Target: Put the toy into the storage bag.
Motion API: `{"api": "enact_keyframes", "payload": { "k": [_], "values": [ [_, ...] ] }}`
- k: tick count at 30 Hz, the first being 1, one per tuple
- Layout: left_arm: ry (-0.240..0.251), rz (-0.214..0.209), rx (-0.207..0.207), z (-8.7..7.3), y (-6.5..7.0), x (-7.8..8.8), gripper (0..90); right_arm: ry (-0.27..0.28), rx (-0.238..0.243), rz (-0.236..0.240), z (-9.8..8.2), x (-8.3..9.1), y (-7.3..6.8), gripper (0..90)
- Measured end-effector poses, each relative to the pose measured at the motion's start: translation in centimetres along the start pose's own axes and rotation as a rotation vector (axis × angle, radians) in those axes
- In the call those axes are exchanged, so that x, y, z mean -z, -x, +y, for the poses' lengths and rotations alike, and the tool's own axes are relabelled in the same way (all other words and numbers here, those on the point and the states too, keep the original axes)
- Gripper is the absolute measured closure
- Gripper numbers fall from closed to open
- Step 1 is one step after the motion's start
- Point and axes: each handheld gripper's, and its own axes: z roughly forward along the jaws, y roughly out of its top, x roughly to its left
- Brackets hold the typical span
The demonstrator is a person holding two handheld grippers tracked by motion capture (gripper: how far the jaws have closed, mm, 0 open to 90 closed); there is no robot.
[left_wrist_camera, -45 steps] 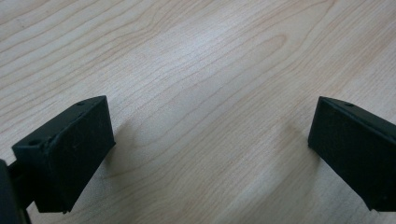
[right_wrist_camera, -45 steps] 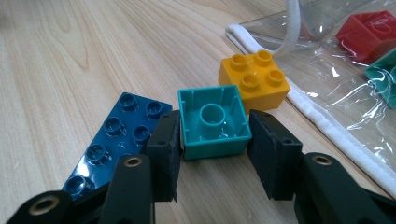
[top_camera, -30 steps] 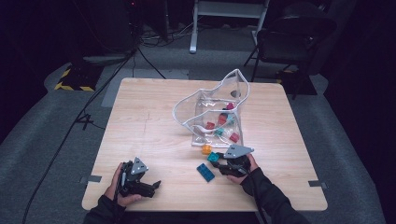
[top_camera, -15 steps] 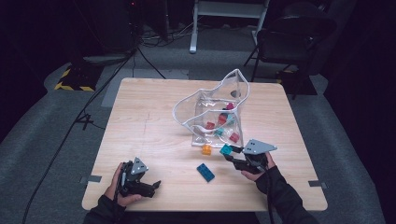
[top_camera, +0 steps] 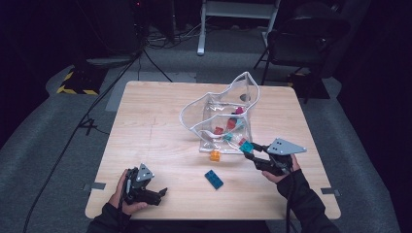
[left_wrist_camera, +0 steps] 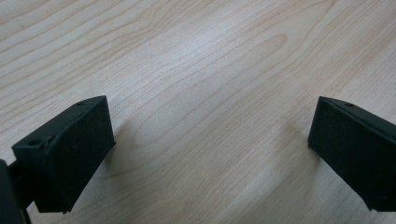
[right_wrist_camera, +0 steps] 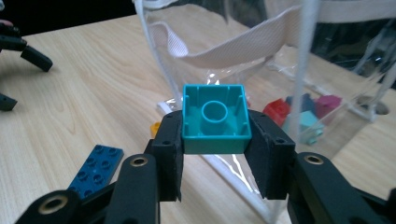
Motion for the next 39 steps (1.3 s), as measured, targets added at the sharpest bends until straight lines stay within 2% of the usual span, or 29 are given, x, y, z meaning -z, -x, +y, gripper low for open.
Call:
{"api": "enact_keyframes", "payload": {
  "k": [9, 18, 19, 21, 31, 39],
  "values": [
    [-0.001, 0.0, -0.001, 0.0, 0.0, 0.0, 0.5, 0.051, 0.01, -0.047, 2.5, 2.2, 1.3, 59.1],
    [0.0, 0.0, 0.001, 0.0, 0.0, 0.0, 0.5, 0.09, 0.011, -0.079, 4.8, 3.3, 2.3, 59.1],
    [0.0, 0.0, 0.0, 0.0, 0.0, 0.0, 0.5, 0.103, 0.018, -0.086, 5.6, 3.5, 2.5, 59.1],
    [0.0, 0.0, 0.0, 0.0, 0.0, 0.0, 0.5, 0.112, 0.022, -0.089, 6.1, 3.7, 2.5, 59.1],
    [0.0, 0.0, 0.001, 0.0, 0.0, 0.0, 0.5, 0.145, 0.041, -0.096, 8.4, 3.7, 2.5, 59.1],
    [-0.001, 0.0, -0.001, 0.0, 0.0, 0.0, 0.5, 0.138, 0.049, -0.106, 10.2, 2.3, 2.9, 59.1]
  ]
}}
